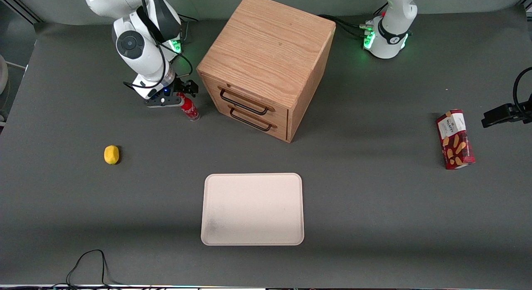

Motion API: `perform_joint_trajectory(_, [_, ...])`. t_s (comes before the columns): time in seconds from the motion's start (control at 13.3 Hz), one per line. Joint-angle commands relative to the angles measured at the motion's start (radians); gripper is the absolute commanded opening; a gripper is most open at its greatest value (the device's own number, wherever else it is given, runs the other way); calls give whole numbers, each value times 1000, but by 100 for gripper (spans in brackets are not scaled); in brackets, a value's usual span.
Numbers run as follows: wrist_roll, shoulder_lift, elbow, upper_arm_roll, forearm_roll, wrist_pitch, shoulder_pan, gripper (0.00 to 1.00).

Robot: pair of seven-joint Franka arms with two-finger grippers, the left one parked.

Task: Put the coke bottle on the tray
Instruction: 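Lower the right gripper and close it around the bottle cap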

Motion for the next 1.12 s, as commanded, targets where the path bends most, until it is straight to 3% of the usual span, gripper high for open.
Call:
perform_joint_trajectory(0.0, [3, 8, -6, -4, 8, 22, 13, 94])
perform_joint_trajectory(0.07, [3, 8, -6, -4, 8, 24, 11, 89])
perform_joint_trajectory(0.45, [4, 8, -7, -7, 8, 24, 11, 0])
perform_joint_trajectory(1.05, [20, -3, 20, -18, 8, 6, 4, 0])
